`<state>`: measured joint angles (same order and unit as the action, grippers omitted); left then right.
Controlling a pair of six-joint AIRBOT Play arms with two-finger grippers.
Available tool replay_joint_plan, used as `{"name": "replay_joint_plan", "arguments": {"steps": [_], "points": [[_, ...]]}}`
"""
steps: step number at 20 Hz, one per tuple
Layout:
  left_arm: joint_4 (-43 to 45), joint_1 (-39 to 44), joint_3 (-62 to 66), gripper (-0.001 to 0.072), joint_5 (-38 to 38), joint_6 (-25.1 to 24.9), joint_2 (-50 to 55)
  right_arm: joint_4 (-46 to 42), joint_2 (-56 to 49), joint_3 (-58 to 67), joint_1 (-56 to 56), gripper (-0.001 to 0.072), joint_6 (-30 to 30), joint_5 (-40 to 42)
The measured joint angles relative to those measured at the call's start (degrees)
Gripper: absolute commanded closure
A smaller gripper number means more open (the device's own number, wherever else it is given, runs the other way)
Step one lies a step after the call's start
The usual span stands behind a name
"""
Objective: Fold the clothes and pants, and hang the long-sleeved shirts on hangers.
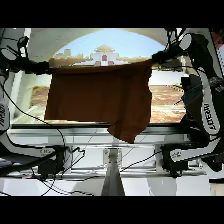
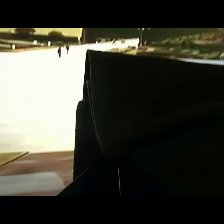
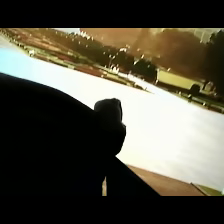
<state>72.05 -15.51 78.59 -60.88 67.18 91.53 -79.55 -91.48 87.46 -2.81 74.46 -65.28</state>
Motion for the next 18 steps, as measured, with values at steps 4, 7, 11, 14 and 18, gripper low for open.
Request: {"name": "replay_joint_plan", "arguments": {"steps": [4,7,11,14,18], "points": [[5.4,-0.6,0.0,0.0661,-7.7,-0.7,0.6,5.6,-0.1,-3.5,0.5,0.0700,0.6,-9.5],[2.8,-0.3,-0.1,0.0210,-9.7,-0.8,2.7,8.1,-0.1,-8.0,0.5,0.0168,2.4,-10.2],[0.6,-0.3,0.0,0.0312,-12.1,0.0,3.1,6.6,0.5,-11.4,0.6,0.0165,5.4,-10.0],[-0.1,-1.4,0.0,0.0312,-13.8,0.6,-1.5,2.3,3.5,-12.2,1.5,0.0166,6.4,-12.5],[-0.4,-3.4,0.0,0.0313,-14.7,1.0,-12.0,-0.3,12.8,-16.0,5.1,0.0345,6.8,-15.6]]}}
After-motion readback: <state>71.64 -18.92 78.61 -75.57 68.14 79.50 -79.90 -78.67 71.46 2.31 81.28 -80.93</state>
